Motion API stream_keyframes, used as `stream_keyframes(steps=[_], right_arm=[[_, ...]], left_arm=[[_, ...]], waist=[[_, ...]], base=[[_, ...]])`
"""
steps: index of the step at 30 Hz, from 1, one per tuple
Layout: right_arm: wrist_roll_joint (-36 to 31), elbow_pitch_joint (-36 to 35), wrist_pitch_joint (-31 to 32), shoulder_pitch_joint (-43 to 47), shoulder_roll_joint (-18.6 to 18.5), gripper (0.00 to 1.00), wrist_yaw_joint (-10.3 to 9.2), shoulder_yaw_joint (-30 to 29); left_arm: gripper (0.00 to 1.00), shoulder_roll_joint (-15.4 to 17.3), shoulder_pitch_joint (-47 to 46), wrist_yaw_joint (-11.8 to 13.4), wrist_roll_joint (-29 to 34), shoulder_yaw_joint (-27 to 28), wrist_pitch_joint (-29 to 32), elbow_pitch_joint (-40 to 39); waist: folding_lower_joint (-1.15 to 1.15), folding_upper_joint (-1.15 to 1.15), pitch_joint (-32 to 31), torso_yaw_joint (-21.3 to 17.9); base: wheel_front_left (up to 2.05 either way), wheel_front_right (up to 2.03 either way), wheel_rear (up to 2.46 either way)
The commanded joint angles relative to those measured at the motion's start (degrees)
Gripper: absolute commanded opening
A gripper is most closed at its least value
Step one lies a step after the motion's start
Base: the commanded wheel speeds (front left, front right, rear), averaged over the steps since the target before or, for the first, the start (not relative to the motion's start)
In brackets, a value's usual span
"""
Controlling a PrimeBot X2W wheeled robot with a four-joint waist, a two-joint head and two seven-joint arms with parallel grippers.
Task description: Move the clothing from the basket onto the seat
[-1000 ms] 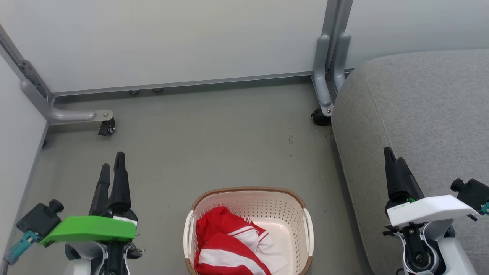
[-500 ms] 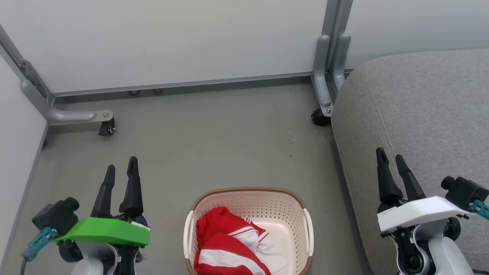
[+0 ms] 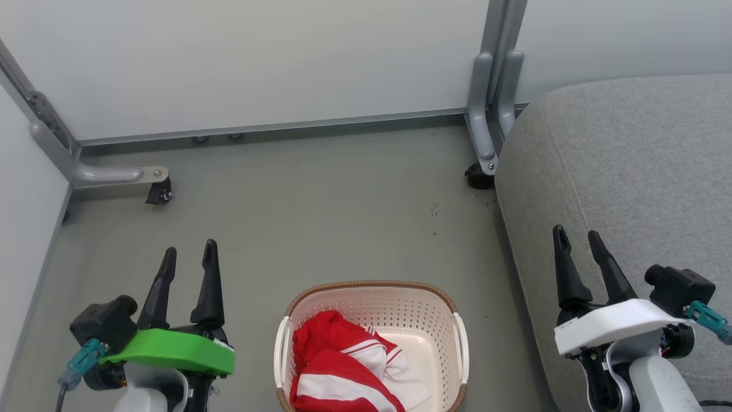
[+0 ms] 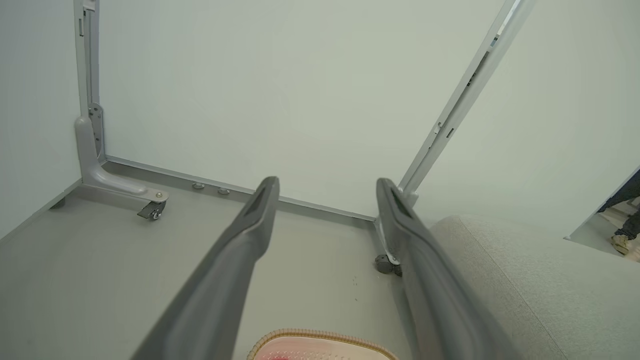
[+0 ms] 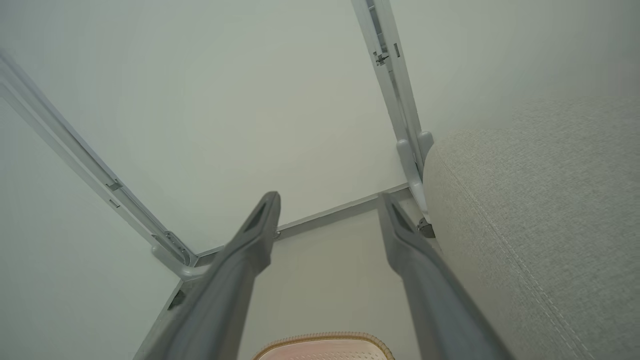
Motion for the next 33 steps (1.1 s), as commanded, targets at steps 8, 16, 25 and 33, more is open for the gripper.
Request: stream_keyframes(steps=[8, 16, 25, 33], right_arm=[[-6.13, 0.07, -1.59, 0.03, 0.24, 1.00, 0.03, 0.14], [-10.24, 1.13, -2.60, 0.22, 0.47, 1.00, 0.02, 0.21], [-14.33, 2.53, -3.60, 0.43, 0.68, 1.00, 0.03, 0.20], [-17.39, 3.57, -4.19, 0.28, 0.83, 1.00, 0.03, 0.44]], left_arm=[[1.00, -0.29, 0.45, -0.25, 6.99, 0.14, -1.55, 1.43], [1.00, -0.54, 0.63, -0.24, 11.48, -0.18, -2.59, 2.93], [1.00, -0.87, 0.56, -0.17, 15.34, -0.25, -3.60, 4.51], [1.00, -1.04, 0.45, -0.17, 18.46, -0.22, -4.51, 5.80]], waist=[[0.00, 0.00, -0.06, -0.14], [0.00, 0.00, -0.11, -0.11], [0.00, 0.00, -0.13, -0.03], [0.00, 0.00, -0.06, 0.04]], base=[[0.00, 0.00, 0.00], [0.00, 0.00, 0.00], [0.00, 0.00, 0.00], [0.00, 0.00, 0.00]])
